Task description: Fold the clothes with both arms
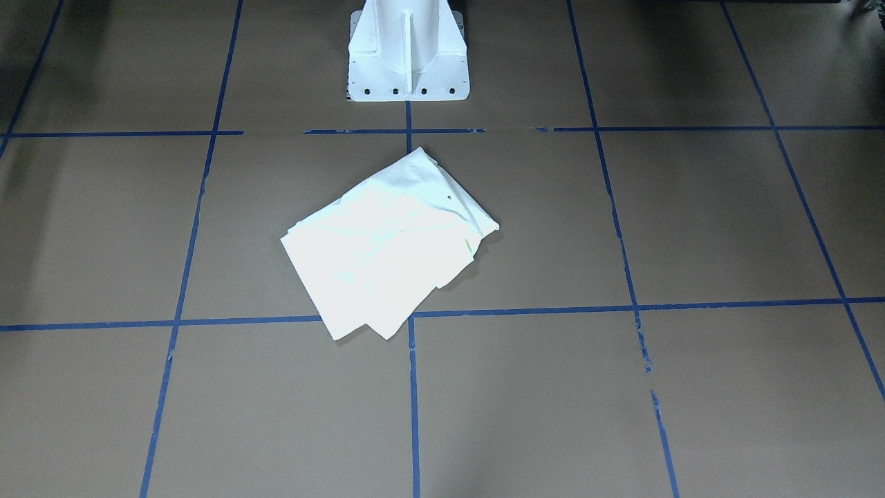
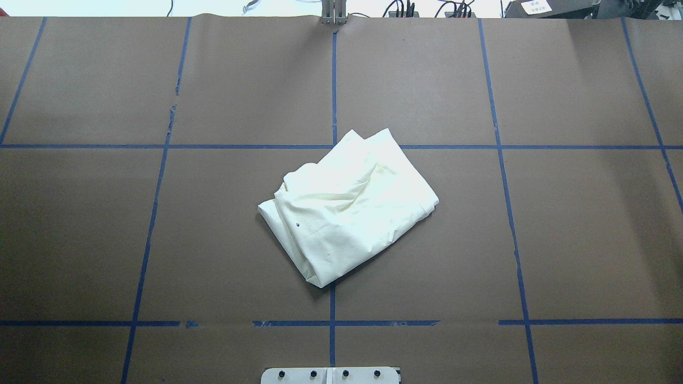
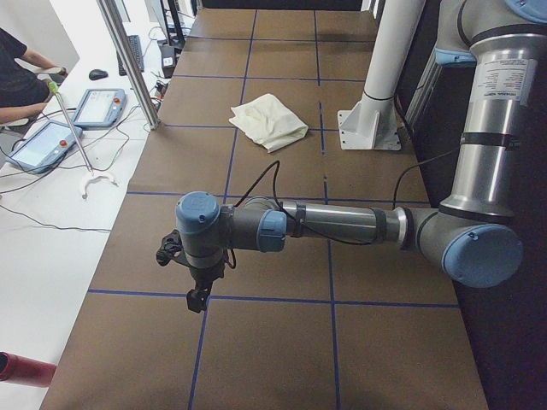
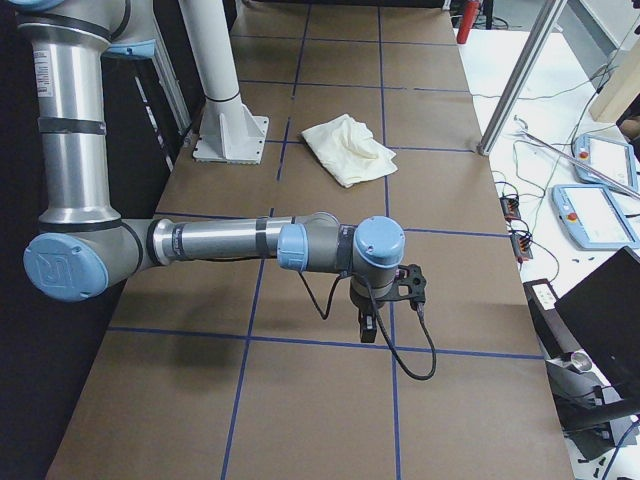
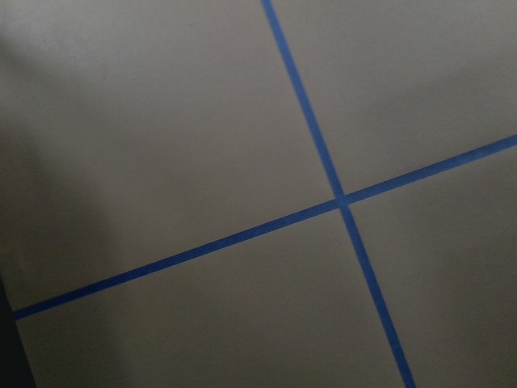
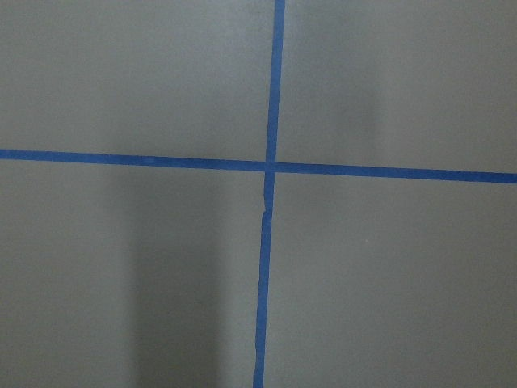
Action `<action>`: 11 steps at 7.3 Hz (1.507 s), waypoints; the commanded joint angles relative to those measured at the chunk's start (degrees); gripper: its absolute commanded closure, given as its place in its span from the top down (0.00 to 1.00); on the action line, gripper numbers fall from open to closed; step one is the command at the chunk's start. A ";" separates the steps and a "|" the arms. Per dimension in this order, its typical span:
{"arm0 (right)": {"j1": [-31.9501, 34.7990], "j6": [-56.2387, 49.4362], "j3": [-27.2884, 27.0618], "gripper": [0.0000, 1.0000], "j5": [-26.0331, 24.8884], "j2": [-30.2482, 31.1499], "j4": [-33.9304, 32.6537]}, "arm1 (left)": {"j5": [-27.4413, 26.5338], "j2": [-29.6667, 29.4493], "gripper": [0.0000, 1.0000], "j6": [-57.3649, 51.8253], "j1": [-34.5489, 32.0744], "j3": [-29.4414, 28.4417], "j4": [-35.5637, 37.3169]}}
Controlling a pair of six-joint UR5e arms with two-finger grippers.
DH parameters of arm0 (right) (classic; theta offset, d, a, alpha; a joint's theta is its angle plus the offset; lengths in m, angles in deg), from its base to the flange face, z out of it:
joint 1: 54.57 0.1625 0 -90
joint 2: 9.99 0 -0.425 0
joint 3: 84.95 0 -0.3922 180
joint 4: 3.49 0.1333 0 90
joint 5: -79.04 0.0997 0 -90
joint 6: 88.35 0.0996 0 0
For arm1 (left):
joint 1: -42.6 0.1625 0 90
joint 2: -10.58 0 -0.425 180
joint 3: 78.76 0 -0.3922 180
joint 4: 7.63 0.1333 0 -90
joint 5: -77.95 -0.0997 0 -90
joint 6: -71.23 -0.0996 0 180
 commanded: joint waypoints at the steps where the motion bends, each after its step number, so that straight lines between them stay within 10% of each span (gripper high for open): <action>1: -0.05 0.09 0.19 1.00 -0.09 1.45 1.80 | 0.94 0.04 1.00 0.84 -0.03 -0.06 -0.15; 11: -0.05 0.10 -0.16 1.00 -0.09 1.36 1.90 | 2.78 0.04 1.00 15.34 -0.03 0.02 -0.94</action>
